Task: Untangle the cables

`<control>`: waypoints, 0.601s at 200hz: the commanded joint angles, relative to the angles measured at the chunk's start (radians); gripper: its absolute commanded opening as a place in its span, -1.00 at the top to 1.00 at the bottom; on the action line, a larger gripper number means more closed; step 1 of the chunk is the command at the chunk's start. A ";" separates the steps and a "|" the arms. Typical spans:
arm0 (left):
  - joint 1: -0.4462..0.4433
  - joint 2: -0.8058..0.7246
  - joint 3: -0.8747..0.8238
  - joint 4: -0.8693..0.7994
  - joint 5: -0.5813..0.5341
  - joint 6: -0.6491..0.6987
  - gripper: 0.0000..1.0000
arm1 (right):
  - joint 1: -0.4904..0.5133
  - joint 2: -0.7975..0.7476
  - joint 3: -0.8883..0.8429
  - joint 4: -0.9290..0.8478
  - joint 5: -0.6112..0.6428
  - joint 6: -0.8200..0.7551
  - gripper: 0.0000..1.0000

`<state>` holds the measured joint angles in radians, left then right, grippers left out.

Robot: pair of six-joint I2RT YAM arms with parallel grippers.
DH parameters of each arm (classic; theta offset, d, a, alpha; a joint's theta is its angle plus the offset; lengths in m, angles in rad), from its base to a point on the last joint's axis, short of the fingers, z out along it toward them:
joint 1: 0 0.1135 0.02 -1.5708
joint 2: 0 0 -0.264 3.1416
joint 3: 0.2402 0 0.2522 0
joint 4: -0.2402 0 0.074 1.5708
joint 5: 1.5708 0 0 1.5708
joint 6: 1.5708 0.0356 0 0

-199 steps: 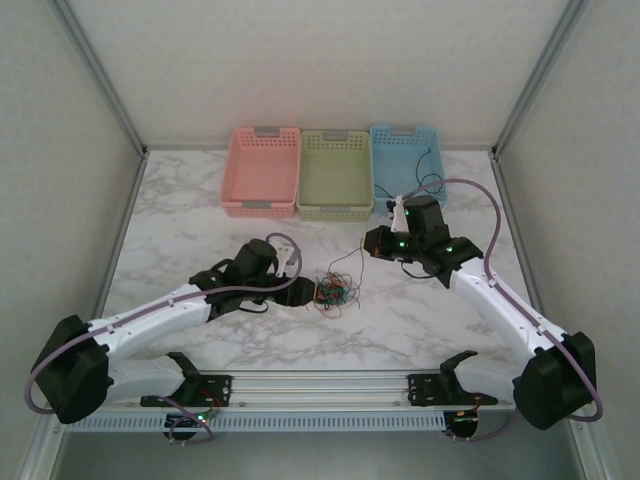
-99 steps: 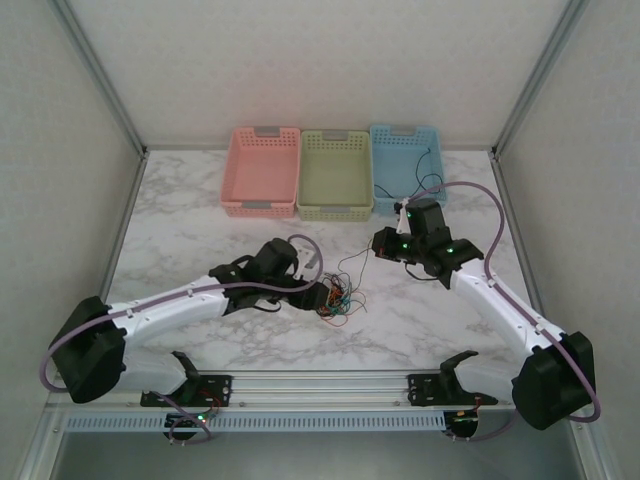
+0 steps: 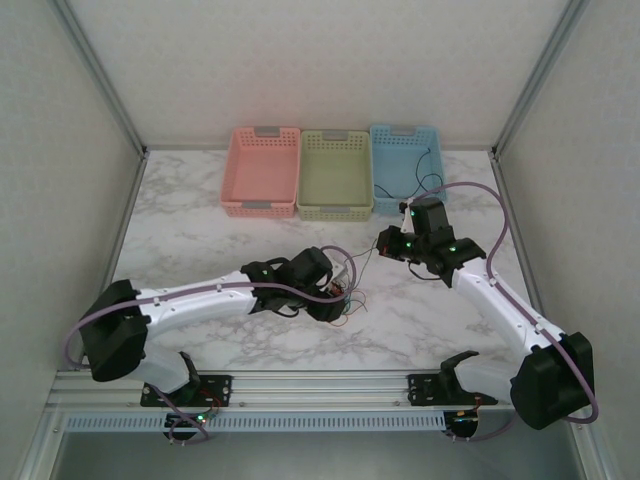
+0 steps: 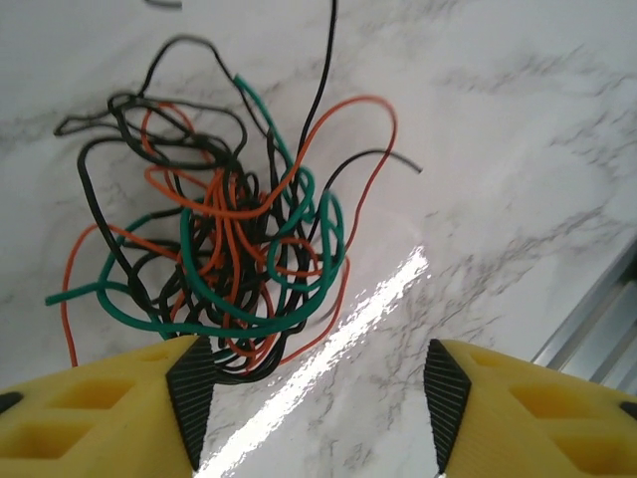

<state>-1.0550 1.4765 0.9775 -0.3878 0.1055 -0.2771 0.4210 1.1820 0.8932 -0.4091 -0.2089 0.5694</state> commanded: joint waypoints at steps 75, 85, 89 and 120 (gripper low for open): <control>-0.014 0.122 0.094 -0.020 -0.001 0.022 0.15 | -0.030 -0.013 -0.016 -0.008 -0.017 -0.006 1.00; -0.016 0.136 0.105 -0.025 -0.007 0.028 0.14 | -0.033 -0.013 -0.017 -0.009 -0.017 -0.008 1.00; -0.017 0.141 0.109 -0.029 -0.009 0.030 0.14 | -0.032 -0.012 -0.017 -0.009 -0.017 -0.008 1.00; -0.024 0.187 0.140 -0.040 -0.023 0.044 0.14 | -0.034 -0.012 -0.017 -0.013 -0.018 -0.009 1.00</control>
<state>-1.0660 1.6264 1.0752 -0.4019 0.1013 -0.2592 0.3969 1.1820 0.8879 -0.4114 -0.2127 0.5694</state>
